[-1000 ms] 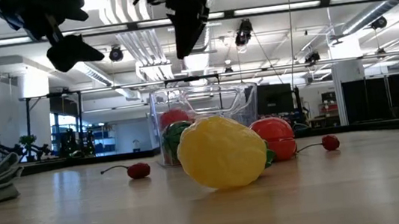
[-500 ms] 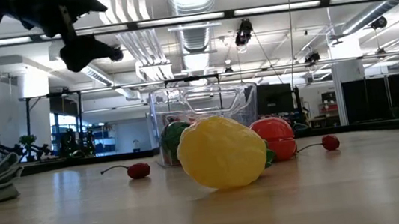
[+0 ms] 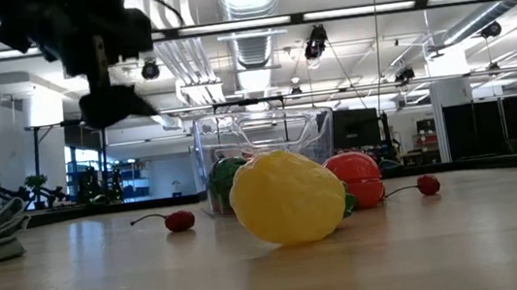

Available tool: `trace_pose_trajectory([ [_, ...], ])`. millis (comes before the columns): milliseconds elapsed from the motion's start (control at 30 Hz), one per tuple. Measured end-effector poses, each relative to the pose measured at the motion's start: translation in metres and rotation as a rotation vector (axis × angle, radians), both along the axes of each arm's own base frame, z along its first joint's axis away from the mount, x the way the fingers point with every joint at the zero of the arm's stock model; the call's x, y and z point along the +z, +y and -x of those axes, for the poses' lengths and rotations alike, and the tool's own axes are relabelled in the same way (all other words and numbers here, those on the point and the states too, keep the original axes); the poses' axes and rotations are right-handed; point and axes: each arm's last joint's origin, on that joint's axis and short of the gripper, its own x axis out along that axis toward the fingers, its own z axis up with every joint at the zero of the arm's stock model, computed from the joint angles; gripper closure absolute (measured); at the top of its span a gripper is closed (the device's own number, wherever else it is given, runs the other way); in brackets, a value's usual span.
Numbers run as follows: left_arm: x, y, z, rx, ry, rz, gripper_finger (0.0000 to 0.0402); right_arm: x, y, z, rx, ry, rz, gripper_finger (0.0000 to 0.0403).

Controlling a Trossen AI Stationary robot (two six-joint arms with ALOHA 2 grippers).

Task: Pick and placing Produce into tupperware
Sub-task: Put the red cherry into the transparent container

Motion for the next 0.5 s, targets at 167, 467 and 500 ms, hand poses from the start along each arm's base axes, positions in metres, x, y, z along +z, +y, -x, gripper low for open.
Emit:
trace_pose_trajectory([
  [167,-0.025,-0.002,-0.011,0.047,0.150,0.073,0.0047,-0.014,0.005,-0.008,0.013,0.055,-0.002,0.0034],
  [467,-0.033,-0.043,-0.028,-0.235,0.154,-0.333,0.0076,-0.049,0.009,-0.019,0.051,0.203,-0.066,0.0034],
  [500,-0.032,-0.049,-0.028,-0.256,0.160,-0.408,0.0085,-0.052,0.010,-0.019,0.056,0.217,-0.072,0.0034],
])
